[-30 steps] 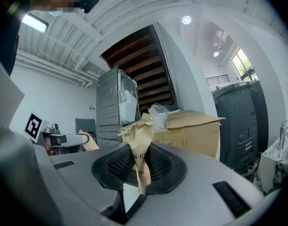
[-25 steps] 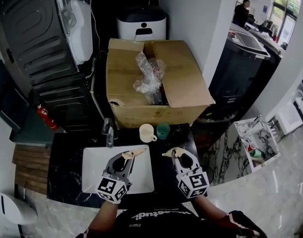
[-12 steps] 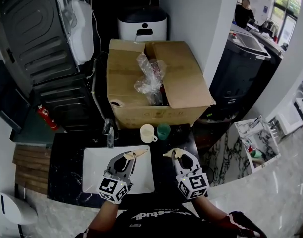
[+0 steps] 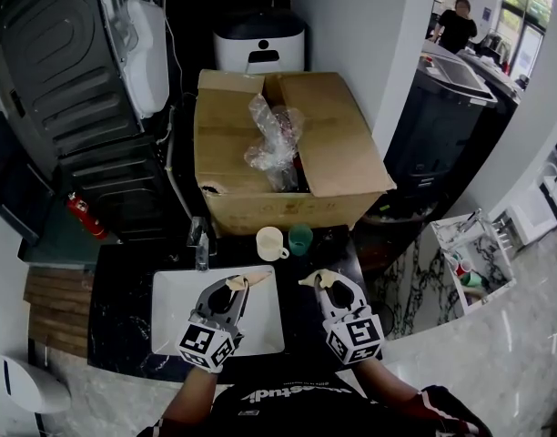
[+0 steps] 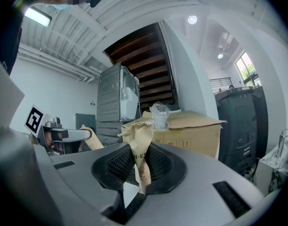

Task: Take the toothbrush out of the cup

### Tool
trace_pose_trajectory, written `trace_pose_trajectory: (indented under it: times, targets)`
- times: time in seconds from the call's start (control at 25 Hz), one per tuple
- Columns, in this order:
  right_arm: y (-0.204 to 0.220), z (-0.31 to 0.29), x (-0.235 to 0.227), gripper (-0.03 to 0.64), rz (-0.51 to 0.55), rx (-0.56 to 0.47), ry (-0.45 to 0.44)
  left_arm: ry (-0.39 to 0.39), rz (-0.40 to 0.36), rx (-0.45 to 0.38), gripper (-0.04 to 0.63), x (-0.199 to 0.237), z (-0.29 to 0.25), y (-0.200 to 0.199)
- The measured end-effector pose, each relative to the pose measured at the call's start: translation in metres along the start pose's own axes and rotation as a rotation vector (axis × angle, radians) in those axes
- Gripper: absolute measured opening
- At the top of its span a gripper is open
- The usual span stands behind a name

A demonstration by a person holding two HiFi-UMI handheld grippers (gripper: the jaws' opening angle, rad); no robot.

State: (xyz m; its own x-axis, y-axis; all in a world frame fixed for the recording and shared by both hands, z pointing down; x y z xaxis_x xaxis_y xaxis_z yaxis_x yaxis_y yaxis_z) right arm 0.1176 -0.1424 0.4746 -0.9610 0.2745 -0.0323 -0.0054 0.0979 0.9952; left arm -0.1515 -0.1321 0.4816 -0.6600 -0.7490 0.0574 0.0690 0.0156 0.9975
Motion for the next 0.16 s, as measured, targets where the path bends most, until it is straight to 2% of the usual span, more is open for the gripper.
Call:
trace_pose_trajectory:
  times: [0.16]
  targets:
    - [-0.0001, -0.0024, -0.0007, 0.088, -0.001, -0.002, -0.003, 0.003, 0.001, -0.002, 0.052, 0.0014, -0.0029, 0.0001]
Point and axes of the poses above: the fingertips, and each gripper's own axes: z backward along the fingers, x to its left, y out of its underside, the point moved 9 cm from there along z, backward along the fingers, and after that the axes turned 14 degrees about y, right-handed, at the moved point
